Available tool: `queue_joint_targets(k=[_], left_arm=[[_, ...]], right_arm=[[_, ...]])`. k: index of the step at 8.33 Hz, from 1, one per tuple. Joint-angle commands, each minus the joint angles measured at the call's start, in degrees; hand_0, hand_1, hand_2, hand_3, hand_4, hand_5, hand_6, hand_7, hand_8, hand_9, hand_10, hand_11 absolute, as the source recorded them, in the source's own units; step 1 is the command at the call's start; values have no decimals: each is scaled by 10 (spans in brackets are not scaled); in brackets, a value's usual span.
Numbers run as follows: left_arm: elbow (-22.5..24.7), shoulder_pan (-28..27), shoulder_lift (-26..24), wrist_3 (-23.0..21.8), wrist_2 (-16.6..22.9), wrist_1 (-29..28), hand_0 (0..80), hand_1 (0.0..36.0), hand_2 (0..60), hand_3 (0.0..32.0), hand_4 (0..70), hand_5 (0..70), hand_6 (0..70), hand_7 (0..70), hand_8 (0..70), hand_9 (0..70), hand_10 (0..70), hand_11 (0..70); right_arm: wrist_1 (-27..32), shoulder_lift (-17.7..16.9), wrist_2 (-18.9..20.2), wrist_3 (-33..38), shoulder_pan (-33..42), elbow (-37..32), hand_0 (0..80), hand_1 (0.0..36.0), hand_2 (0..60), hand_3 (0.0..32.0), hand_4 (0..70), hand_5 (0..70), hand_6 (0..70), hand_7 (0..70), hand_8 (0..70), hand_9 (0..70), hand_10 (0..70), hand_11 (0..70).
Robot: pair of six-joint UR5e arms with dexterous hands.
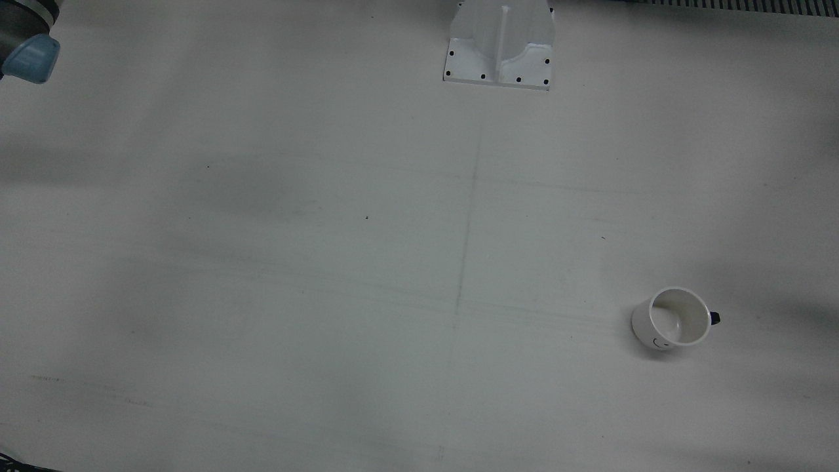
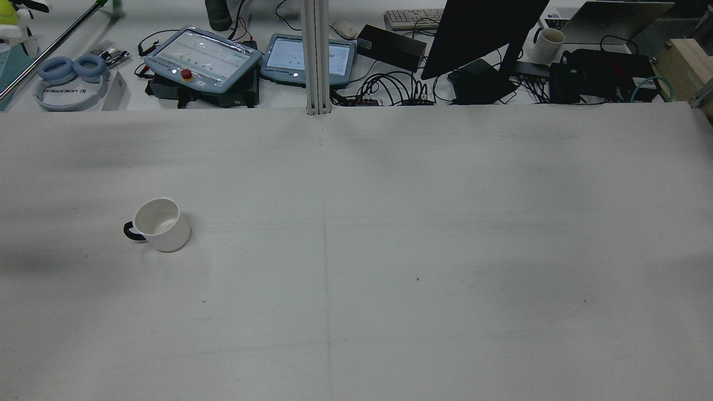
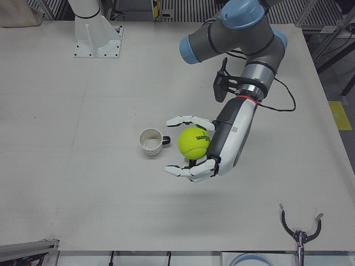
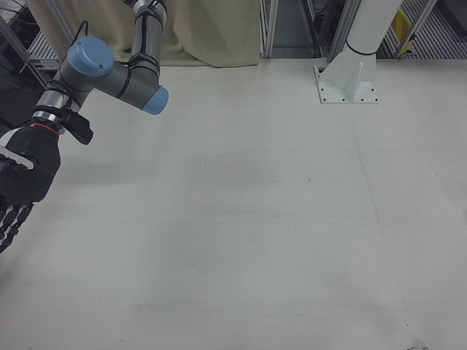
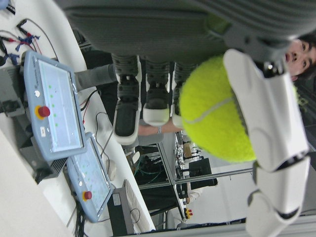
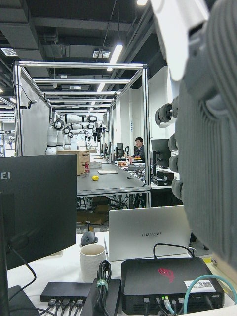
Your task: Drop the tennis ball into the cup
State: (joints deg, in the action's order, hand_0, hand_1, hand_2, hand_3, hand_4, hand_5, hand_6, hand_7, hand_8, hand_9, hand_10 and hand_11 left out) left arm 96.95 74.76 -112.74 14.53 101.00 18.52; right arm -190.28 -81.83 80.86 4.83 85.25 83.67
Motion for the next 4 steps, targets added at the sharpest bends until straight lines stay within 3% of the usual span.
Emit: queue_joint_targets(k=[1, 2, 3, 4], left_arm=[[19, -78, 5, 2, 1, -2, 486, 104, 244, 0, 451, 198, 700, 700, 532, 700, 367, 519], [26, -95, 5, 2, 1, -2, 485, 100, 224, 0, 444, 189, 700, 700, 523, 700, 367, 518], [31, -112, 6, 2, 1, -5, 479, 81, 253, 0, 436, 225, 700, 700, 532, 700, 366, 517], [41, -136, 22, 5, 0, -15, 467, 74, 256, 0, 417, 207, 700, 700, 529, 700, 369, 519]], right_arm=[[0, 0, 0, 0, 0, 0, 0, 0, 0, 0, 0, 0, 0, 0, 0, 0, 0, 0], [0, 0, 0, 0, 0, 0, 0, 0, 0, 0, 0, 0, 0, 0, 0, 0, 0, 0], [0, 0, 0, 0, 0, 0, 0, 0, 0, 0, 0, 0, 0, 0, 0, 0, 0, 0], [0, 0, 0, 0, 0, 0, 0, 0, 0, 0, 0, 0, 0, 0, 0, 0, 0, 0]])
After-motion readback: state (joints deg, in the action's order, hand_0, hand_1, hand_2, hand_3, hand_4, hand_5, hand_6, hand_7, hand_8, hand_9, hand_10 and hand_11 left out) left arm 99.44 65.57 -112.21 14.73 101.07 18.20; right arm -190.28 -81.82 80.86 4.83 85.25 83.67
